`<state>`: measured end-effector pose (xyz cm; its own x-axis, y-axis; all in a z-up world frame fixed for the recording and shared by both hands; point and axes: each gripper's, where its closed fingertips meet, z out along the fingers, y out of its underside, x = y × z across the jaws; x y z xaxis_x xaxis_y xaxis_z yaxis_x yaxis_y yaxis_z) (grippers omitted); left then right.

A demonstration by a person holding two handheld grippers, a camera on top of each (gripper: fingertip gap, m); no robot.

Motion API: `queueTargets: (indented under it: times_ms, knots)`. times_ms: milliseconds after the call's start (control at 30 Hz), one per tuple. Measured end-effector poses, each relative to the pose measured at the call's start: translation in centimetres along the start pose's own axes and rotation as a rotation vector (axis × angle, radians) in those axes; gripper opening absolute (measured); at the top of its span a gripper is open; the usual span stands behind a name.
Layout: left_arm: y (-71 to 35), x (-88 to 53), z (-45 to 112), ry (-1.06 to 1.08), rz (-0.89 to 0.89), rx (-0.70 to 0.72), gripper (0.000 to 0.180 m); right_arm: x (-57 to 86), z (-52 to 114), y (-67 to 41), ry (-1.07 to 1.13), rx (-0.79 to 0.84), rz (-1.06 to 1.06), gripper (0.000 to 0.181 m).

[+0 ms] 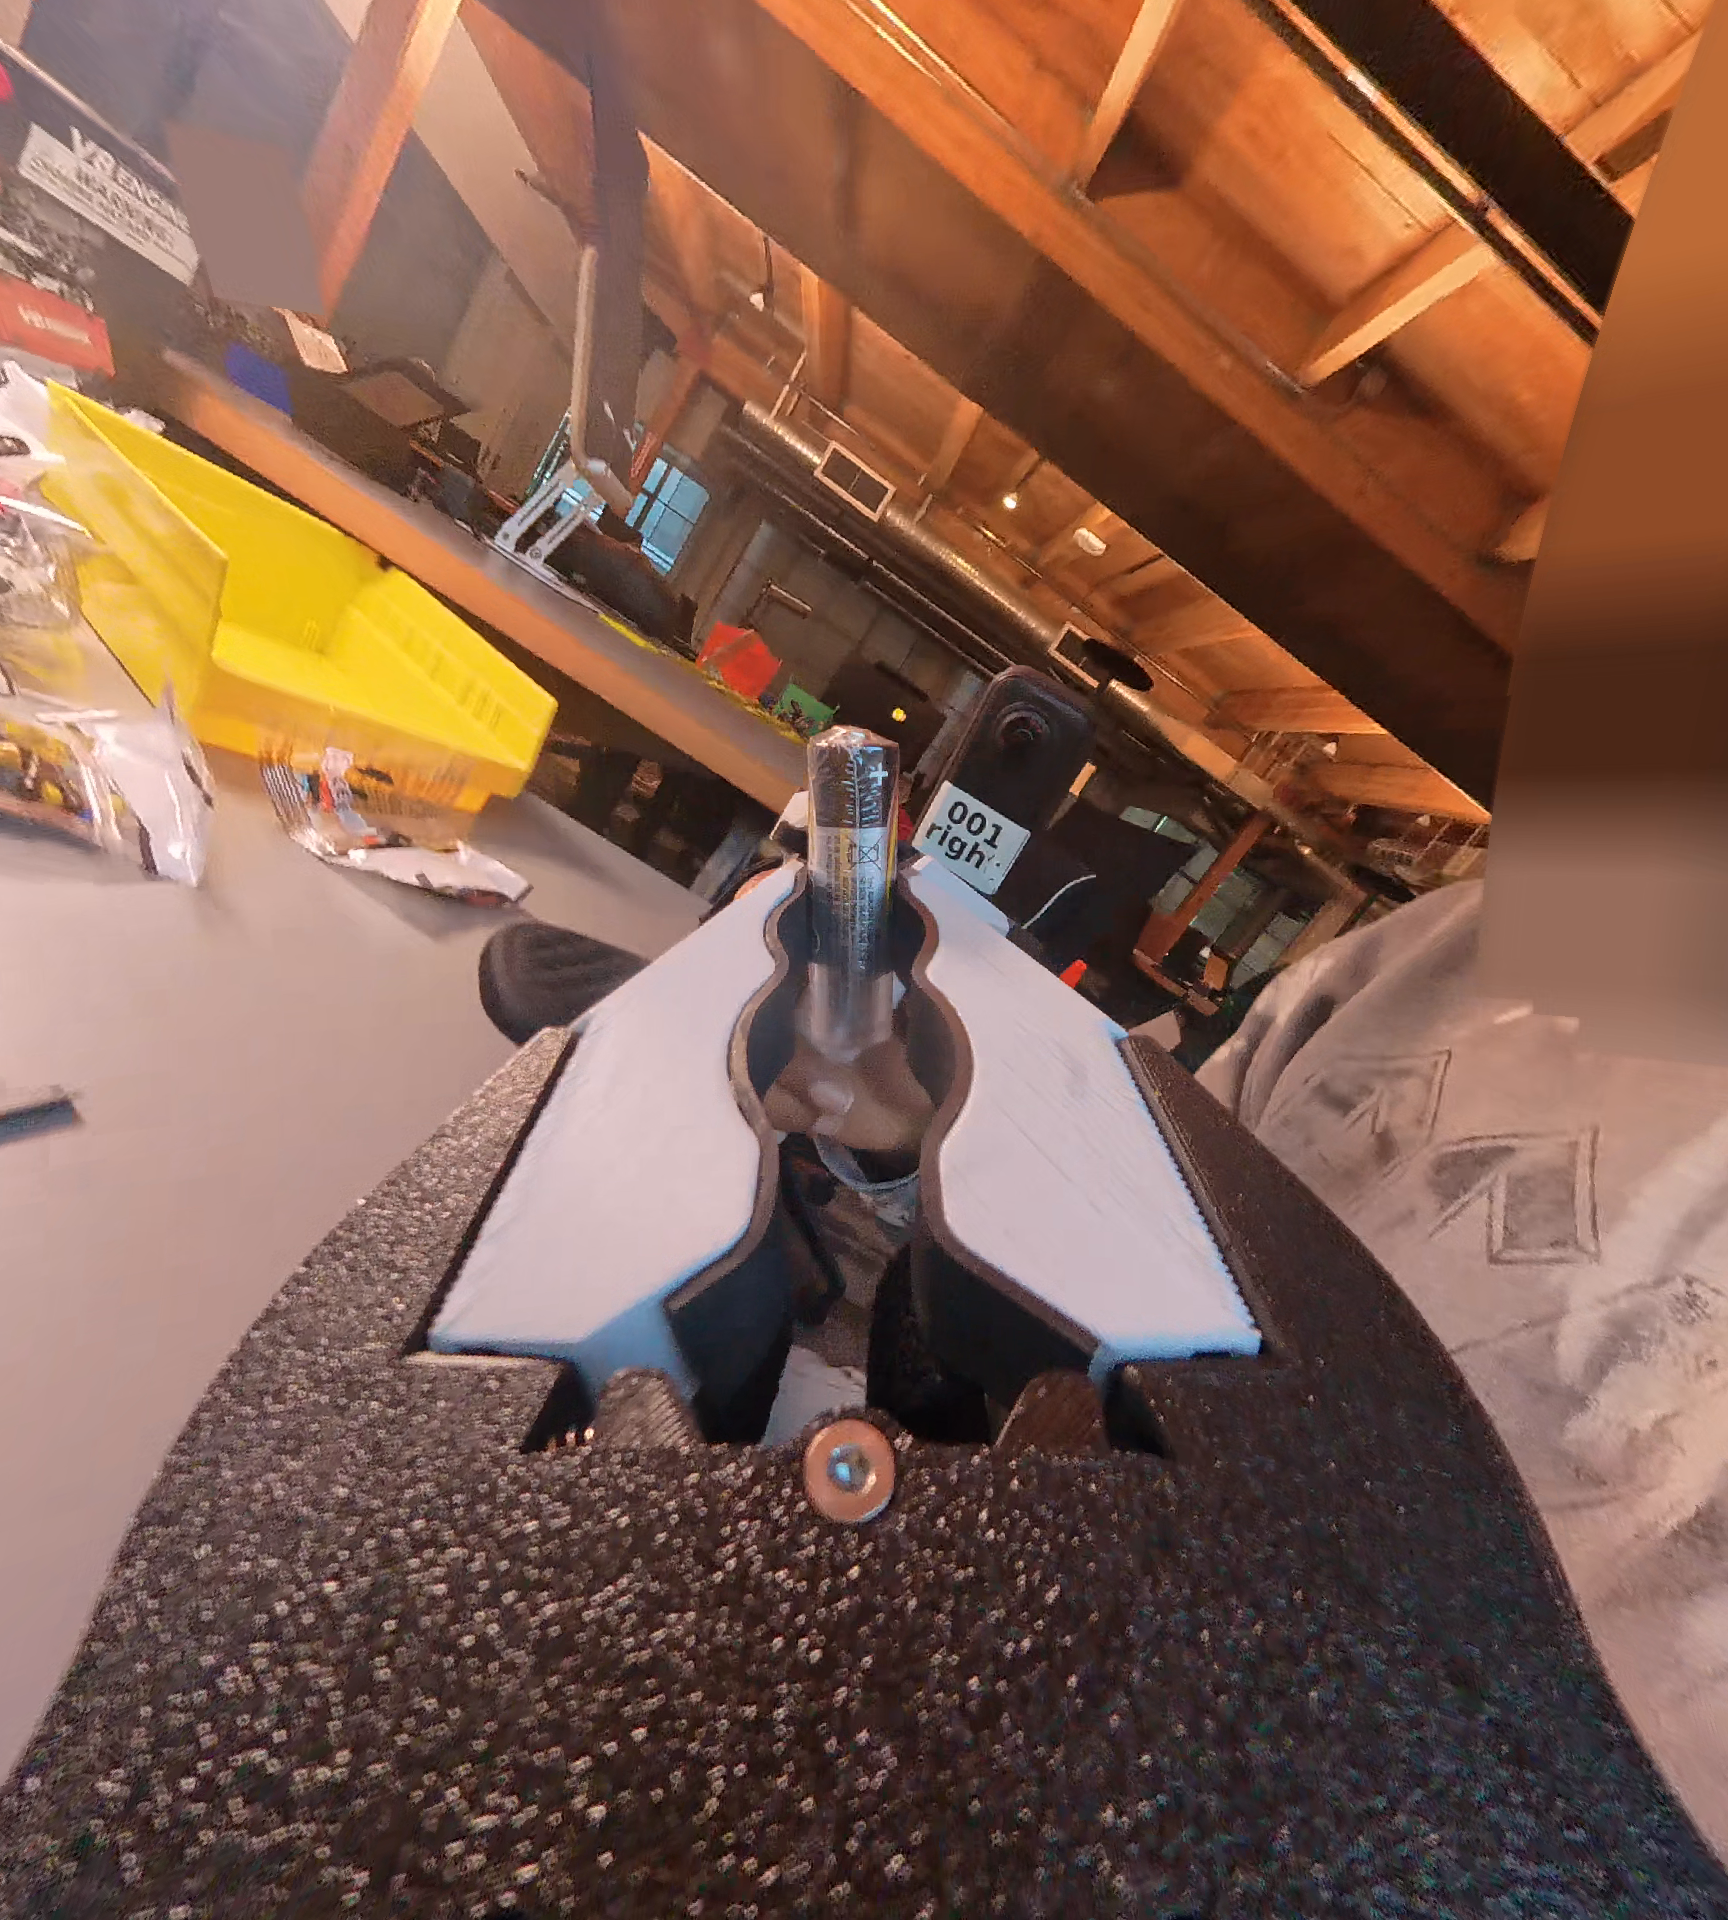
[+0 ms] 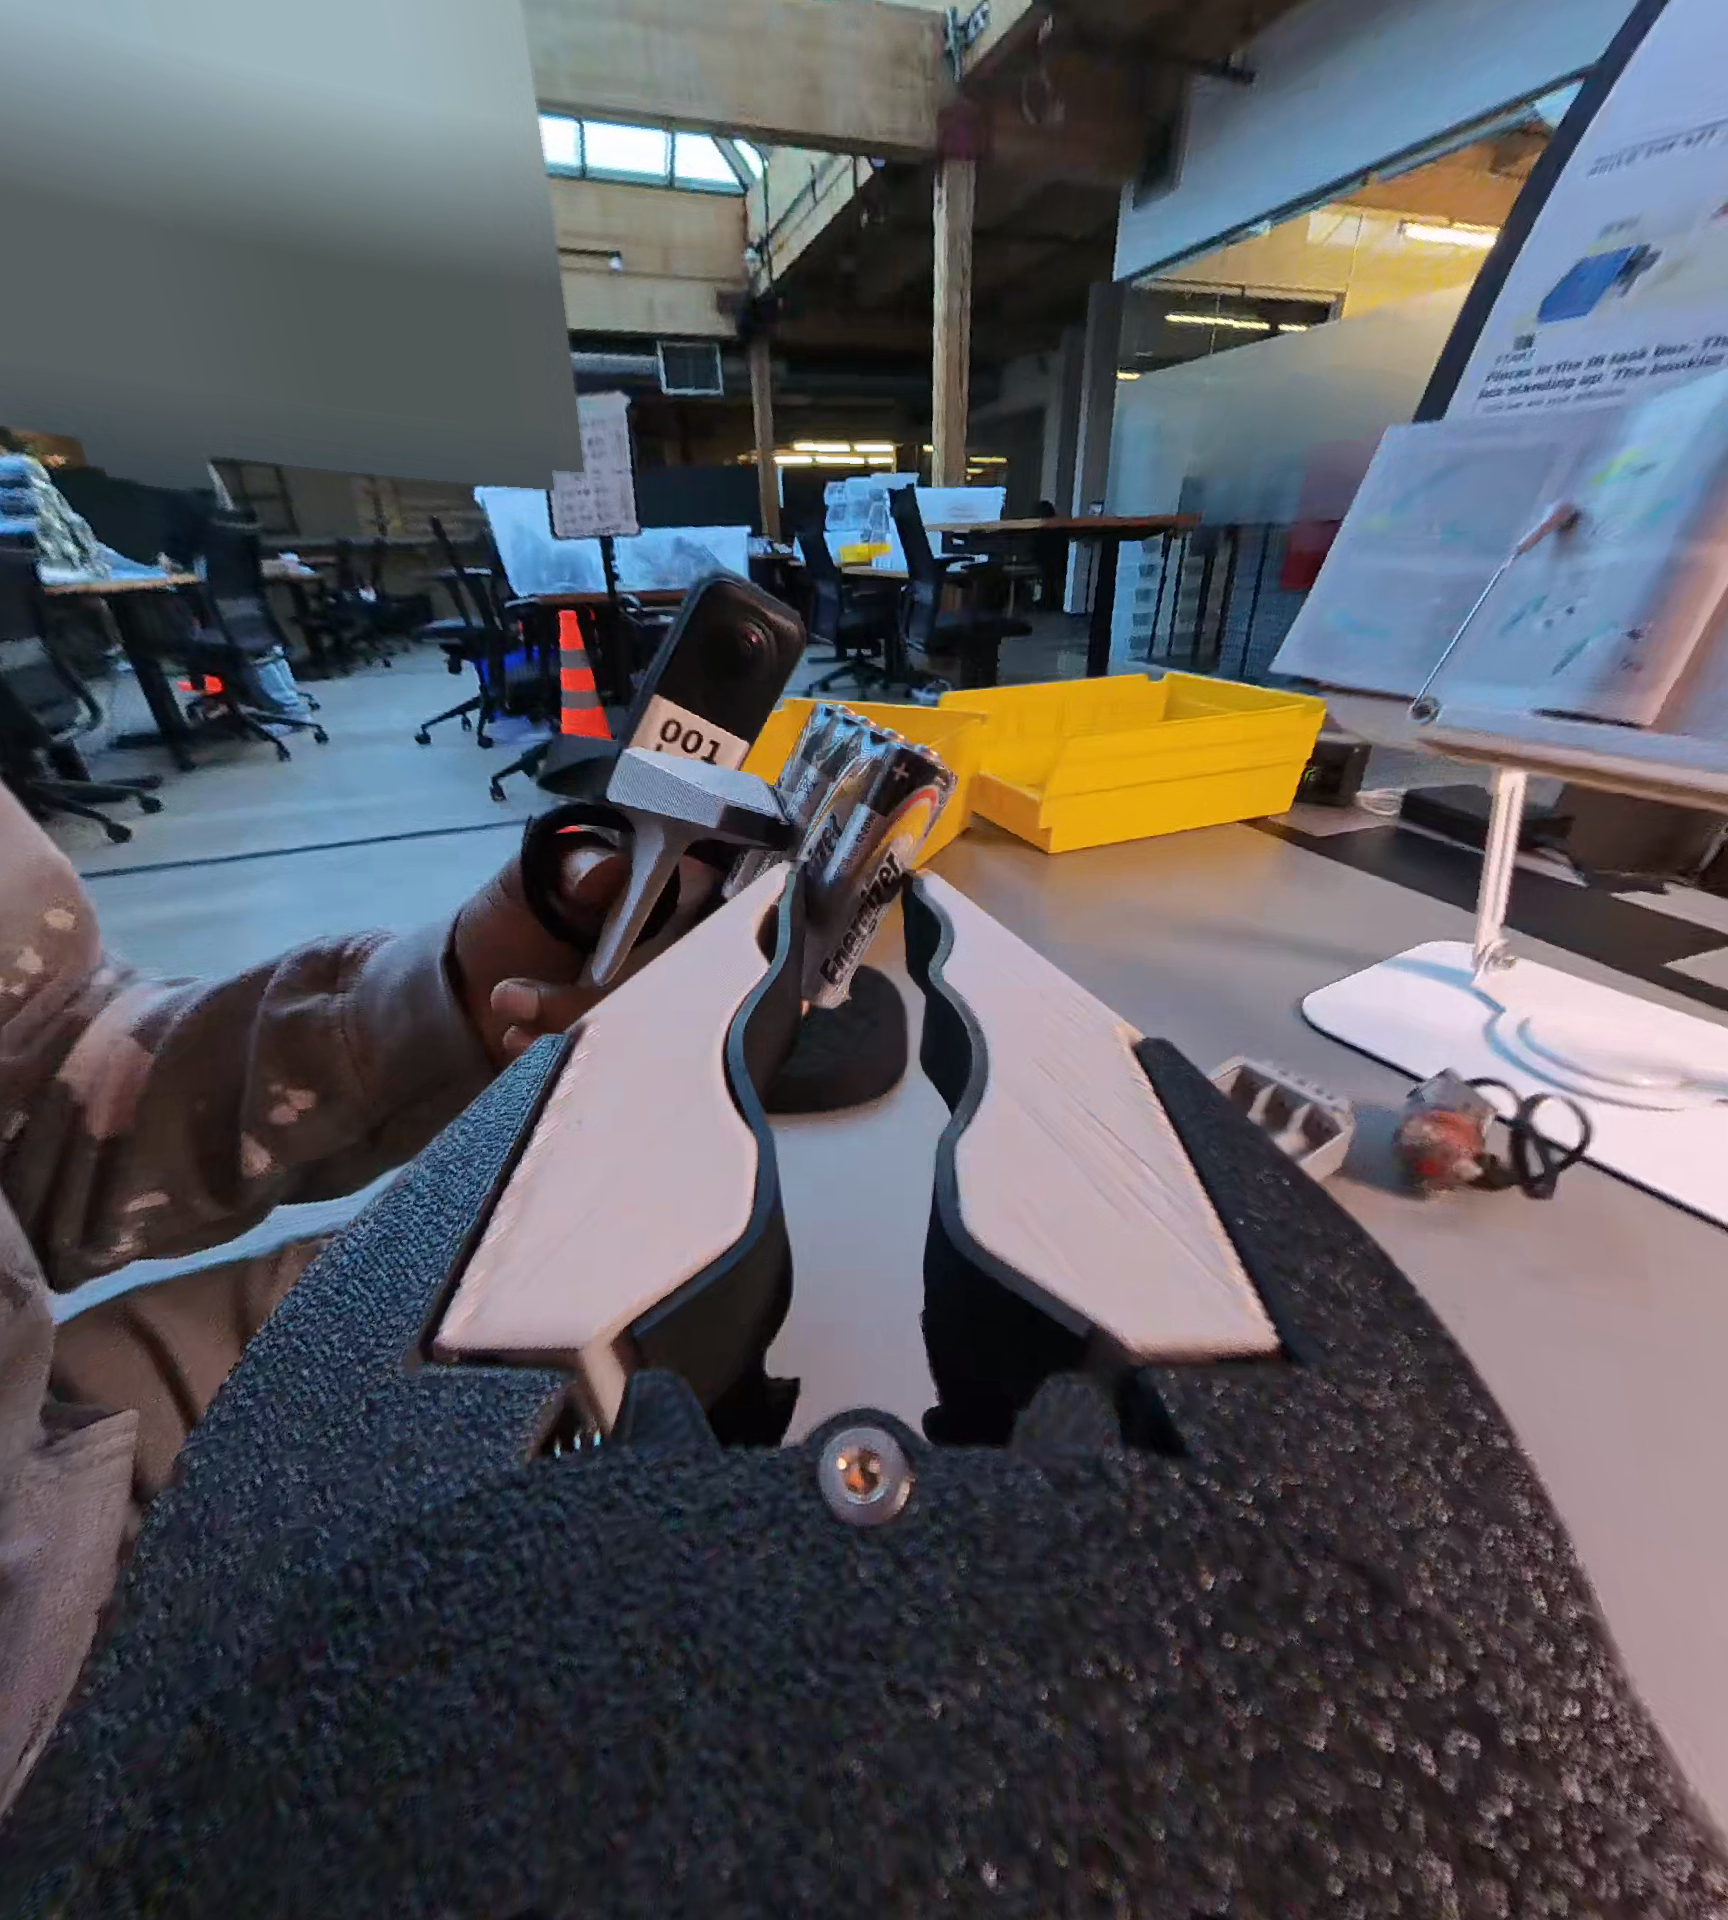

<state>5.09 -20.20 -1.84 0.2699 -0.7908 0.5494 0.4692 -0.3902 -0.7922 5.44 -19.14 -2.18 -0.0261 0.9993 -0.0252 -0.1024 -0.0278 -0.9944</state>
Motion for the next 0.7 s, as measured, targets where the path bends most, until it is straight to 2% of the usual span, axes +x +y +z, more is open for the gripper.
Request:
queueTargets:
  times_ms: [167, 300, 500, 600, 700]
  knots:
    - [-2.0, 0.7, -0.3, -0.105, 0.164, -0.055, 0.011, 0.1, 1.2, -1.7, 0.052, -0.117, -0.154, 0.016]
    - [0.0, -2.2, -1.4, -0.274, 0.268, -0.213, 0.014, 1.4, 1.7, 1.2, 0.066, -0.276, -0.214, 0.015]
    - [1.8, -8.5, -3.0, -0.379, 0.142, -0.372, 0.017, 5.0, 2.9, 5.7, 0.055, -0.388, -0.039, 0.014]
    - [2.2, -11.2, -3.7, -0.414, 0.153, -0.443, 0.016, 6.8, 3.7, 8.0, 0.039, -0.447, 0.026, 0.013]
    - [2.1, -11.2, -3.8, -0.306, 0.215, -0.492, 0.013, 7.0, 4.0, 7.9, -0.092, -0.424, 0.024, 0.014]
